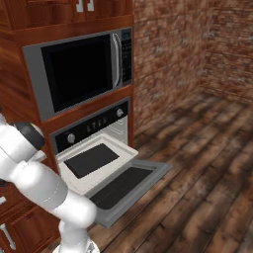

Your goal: Take the baked cake out of the oven and place it on the plate for cooling. Then close the oven door.

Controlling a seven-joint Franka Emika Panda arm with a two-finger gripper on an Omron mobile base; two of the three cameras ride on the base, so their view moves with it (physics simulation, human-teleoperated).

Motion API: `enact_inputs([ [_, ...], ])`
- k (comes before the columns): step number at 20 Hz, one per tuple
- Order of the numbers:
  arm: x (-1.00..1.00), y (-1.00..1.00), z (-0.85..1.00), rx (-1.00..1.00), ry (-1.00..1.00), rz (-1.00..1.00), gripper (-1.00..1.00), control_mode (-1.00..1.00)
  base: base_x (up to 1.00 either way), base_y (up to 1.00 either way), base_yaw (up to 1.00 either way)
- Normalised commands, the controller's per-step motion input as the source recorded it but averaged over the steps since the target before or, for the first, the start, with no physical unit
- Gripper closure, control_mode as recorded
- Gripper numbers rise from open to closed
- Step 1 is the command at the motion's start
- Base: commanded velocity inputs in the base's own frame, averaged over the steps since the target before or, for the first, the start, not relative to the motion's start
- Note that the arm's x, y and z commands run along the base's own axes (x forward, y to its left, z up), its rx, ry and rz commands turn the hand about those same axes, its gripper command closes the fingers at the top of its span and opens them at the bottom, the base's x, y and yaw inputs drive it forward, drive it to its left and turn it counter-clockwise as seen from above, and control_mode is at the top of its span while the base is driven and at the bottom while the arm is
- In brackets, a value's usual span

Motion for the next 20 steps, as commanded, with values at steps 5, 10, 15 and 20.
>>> enact_inputs([
  [5,0.20,0.17,-0.42,-0.18,0.01,0.00,1.00,-1.00,0.00,0.00,0.00],
  [10,0.20,0.02,-0.33,-0.14,0.02,0.00,1.00,-1.00,0.00,0.00,0.00],
  [15,0.27,0.09,-0.13,-0.09,0.05,0.00,1.00,-1.00,0.00,0.00,0.00],
  [20,0.16,0.17,0.00,-0.05,0.05,0.00,1.00,-1.00,0.00,0.00,0.00],
])
